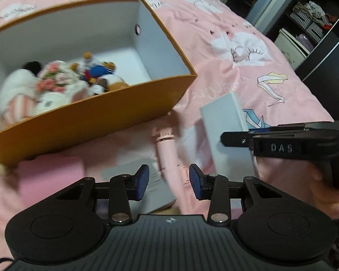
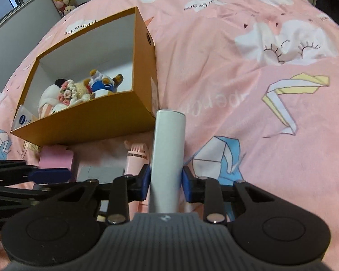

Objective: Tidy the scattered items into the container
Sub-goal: 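Grasp the white rectangular box with the right tool while the left tool reaches the pink selfie stick, then grasp and lift the pink selfie stick with the left tool while the right tool lifts the white box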

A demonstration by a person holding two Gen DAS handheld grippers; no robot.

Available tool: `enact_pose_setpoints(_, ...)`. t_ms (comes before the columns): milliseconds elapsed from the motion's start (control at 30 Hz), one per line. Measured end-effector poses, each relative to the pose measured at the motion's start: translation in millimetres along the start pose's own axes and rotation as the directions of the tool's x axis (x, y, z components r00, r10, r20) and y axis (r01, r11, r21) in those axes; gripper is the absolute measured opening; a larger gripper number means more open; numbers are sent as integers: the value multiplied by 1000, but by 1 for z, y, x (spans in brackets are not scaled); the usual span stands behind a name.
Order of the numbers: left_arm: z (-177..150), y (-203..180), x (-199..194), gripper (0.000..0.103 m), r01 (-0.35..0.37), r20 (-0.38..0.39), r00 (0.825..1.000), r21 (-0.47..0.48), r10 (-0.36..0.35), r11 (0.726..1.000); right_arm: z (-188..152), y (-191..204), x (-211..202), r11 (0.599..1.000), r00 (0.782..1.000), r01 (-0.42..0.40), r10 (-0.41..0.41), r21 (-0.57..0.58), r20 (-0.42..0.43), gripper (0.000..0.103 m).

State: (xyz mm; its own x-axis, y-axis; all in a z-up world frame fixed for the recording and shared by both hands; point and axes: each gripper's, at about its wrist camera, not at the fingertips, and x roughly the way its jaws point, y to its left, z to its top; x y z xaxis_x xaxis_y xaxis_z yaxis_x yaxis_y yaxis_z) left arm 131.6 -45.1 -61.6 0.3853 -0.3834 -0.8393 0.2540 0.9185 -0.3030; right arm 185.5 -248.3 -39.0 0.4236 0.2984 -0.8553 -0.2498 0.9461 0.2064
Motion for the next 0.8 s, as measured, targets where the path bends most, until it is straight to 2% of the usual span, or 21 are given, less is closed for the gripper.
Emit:
enact_pose_setpoints(133,9,-3,30,38,-19,-47,999,8,20,1000,-1,-10,22,999,999,0,1,33,-40,32)
enact_pose_setpoints(333,18,-2,62,38,-34,-107,994,0,34,999,2,-26,36,995,996,-57,62,84,-56,32)
enact_pose_setpoints(633,25,-4,96,38,-43,-186,982,-12,40,999,3,-37,53,985,988,-120,130,121,-82,33)
enact_pose_setpoints(800,23,1,104,34,-41,-203,979,-50,31,998,4,-42,57,980,983,-143,156,139,-92,33)
